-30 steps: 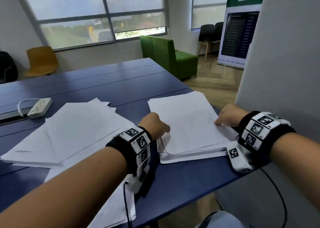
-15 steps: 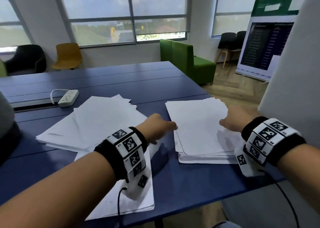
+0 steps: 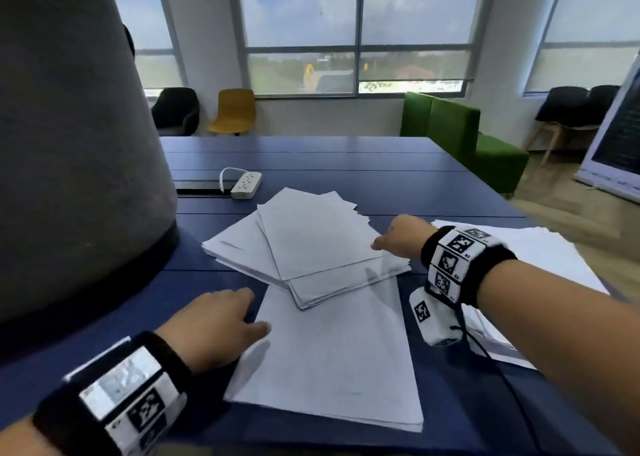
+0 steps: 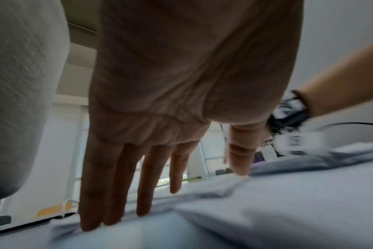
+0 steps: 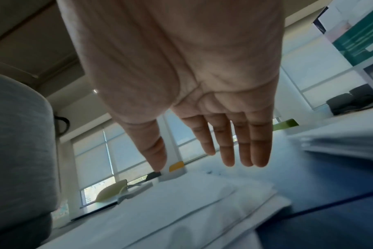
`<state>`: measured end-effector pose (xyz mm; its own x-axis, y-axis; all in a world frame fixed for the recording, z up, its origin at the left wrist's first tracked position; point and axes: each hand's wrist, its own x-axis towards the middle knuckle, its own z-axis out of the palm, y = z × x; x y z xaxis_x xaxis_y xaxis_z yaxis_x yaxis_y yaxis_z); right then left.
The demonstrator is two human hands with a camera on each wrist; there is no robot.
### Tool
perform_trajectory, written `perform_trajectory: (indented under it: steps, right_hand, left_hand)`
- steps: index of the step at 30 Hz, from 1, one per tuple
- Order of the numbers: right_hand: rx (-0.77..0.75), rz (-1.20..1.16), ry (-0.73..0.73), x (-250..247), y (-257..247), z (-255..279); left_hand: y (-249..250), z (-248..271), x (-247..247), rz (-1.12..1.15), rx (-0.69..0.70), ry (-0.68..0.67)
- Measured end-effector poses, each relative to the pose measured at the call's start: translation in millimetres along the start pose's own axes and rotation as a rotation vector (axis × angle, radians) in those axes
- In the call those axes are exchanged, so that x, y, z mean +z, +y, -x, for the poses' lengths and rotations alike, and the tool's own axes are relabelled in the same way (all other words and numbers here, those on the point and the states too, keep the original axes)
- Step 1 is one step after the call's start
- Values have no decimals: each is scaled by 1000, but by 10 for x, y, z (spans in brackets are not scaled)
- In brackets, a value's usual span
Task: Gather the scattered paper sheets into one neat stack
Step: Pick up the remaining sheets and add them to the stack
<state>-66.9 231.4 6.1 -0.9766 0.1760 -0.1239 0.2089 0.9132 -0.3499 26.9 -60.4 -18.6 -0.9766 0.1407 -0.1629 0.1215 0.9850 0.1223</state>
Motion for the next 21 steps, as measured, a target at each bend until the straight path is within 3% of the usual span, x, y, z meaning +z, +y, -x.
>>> perform_trajectory:
  steps: [4, 10, 21]
  right_hand:
    - [-7, -6, -30, 199, -249, -265]
    - [73, 160, -58, 262, -447, -316]
    - [174, 208, -12, 358, -503, -565]
  left_hand:
    - [-219, 403, 475, -67, -15, -95]
    - [-576, 608, 954, -102, 76, 60]
    - [-539, 616, 995, -43, 107, 90]
